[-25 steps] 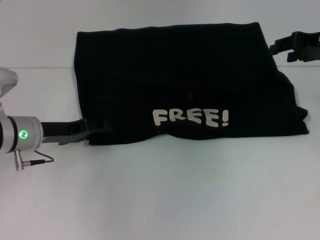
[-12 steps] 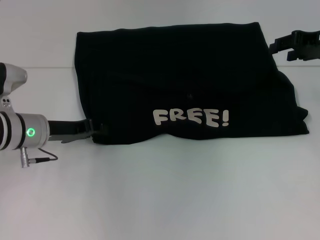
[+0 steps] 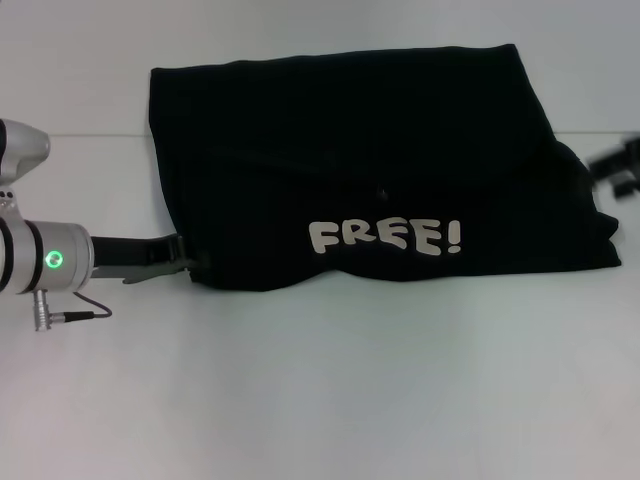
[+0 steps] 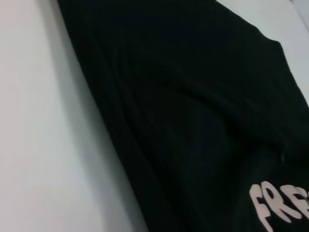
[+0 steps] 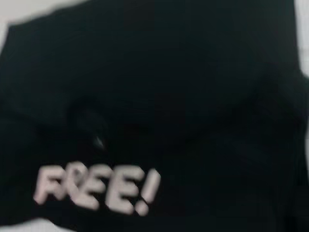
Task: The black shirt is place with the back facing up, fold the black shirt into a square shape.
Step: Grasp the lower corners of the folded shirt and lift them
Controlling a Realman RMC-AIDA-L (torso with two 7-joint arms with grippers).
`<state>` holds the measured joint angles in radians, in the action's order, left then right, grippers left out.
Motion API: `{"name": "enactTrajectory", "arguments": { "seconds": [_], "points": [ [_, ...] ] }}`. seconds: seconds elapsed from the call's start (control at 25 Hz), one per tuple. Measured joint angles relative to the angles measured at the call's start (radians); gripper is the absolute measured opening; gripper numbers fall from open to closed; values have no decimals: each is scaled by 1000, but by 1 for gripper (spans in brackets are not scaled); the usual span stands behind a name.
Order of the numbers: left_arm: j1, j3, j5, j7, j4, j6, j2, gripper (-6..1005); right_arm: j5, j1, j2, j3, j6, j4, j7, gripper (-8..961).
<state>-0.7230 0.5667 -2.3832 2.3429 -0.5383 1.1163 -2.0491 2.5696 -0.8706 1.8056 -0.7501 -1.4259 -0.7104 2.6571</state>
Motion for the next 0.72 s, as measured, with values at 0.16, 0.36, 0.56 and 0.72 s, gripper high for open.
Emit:
{"name": "enactTrajectory", "arguments": {
  "seconds": [0.16, 0.36, 0.56, 0.72],
  "points": [
    [-6, -2, 4, 8, -10, 6, 1, 31, 77, 44, -2, 0, -21, -4, -9, 628],
    [-13, -2, 5, 9, -11, -2, 1, 38, 113, 100, 35, 5, 63, -25, -48, 628],
    [-16, -2, 6, 11, -11, -3, 1, 45, 95, 145, 97, 14, 199, -55, -84, 628],
    [-18, -2, 7, 12, -11, -3, 1, 51, 65, 152, 126, 41, 258, -30, -143, 628]
  ]
}}
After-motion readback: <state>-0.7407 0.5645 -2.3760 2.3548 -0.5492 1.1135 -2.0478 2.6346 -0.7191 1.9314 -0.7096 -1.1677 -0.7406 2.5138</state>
